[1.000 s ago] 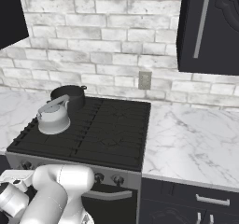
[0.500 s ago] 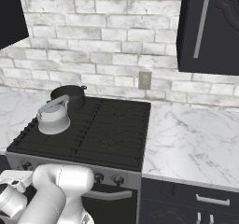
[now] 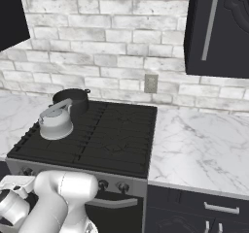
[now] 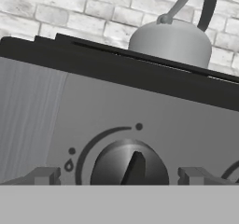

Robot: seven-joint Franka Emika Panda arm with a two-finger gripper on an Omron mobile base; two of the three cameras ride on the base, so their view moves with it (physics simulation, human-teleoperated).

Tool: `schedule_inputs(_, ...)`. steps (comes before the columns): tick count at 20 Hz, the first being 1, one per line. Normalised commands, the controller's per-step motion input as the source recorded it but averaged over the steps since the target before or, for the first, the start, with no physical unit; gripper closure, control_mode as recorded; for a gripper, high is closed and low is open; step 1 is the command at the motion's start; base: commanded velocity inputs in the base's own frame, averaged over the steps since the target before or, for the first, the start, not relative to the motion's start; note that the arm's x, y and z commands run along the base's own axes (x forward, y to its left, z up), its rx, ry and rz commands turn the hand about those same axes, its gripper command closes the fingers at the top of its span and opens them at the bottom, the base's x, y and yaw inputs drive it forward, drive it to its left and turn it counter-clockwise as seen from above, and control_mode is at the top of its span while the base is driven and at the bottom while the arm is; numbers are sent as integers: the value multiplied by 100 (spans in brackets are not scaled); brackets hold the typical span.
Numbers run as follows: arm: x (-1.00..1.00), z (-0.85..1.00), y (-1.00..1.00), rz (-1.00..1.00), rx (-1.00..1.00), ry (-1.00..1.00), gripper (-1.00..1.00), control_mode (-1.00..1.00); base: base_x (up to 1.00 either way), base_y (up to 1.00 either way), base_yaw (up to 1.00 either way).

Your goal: Pick the kettle from the counter and place it on a stove burner. Then turn the burner on.

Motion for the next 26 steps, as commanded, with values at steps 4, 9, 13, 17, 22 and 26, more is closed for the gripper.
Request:
schedule_inputs(4,5,0,0,0,0,0,-100,-100,0,0,0)
schedule_inputs(9,0,0,0,0,0,0,-100,-100,0,0,0)
schedule_inputs(13,0,0,0,0,0,0,-100,-100,0,0,0)
schedule_inputs(17,0,0,0,0,0,0,100,-100,0,0,0)
schedule_inputs(22,0,0,0,0,0,0,100,-100,0,0,0)
schedule_inputs(26,0,0,0,0,0,0,100,-100,0,0,0)
